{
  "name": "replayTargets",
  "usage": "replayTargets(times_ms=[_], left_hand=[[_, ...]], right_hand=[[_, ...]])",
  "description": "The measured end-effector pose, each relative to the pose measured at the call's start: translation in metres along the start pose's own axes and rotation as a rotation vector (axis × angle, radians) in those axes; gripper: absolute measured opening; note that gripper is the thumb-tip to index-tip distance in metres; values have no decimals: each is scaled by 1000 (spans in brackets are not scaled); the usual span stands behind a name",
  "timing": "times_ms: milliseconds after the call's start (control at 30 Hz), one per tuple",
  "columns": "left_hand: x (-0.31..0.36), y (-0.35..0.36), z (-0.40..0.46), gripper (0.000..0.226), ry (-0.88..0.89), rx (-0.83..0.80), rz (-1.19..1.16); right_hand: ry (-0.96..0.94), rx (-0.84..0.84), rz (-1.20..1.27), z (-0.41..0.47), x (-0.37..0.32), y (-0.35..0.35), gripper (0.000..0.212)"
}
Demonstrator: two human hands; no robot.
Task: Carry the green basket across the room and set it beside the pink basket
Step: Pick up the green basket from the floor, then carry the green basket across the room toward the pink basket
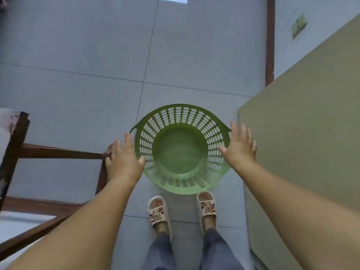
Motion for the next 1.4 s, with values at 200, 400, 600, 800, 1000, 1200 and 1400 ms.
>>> replayTargets(times_ms=[200,400,600,800,1000,1200,1400], left_hand=[[-30,53,29,88,-224,-48,-285],[-35,86,46,72,-432,-100,-533],[-40,95,69,31,-513,-78,-637],[-48,96,81,13,-506,-97,-665],[-38,54,51,17,-428,-30,-527],[-15,-50,4,23,-351,20,-338],[13,-170,-42,25,-333,108,-397]], right_hand=[[269,65,196,4,58,53,87],[404,130,318,11,78,78,79],[597,121,404,17,99,92,44],[569,115,439,24,108,95,29],[435,68,346,20,81,45,32],[318,35,323,5,43,-59,27],[133,60,301,-11,-6,-185,28]])
Point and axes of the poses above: each hand's wrist, its own z-axis towards the middle knuckle, its own y-axis out of the palm, x = y × z, the point moved 8 cm from there along z, towards the middle knuckle, and after that the axes turned 10 degrees about -y, right-handed, at the moved point
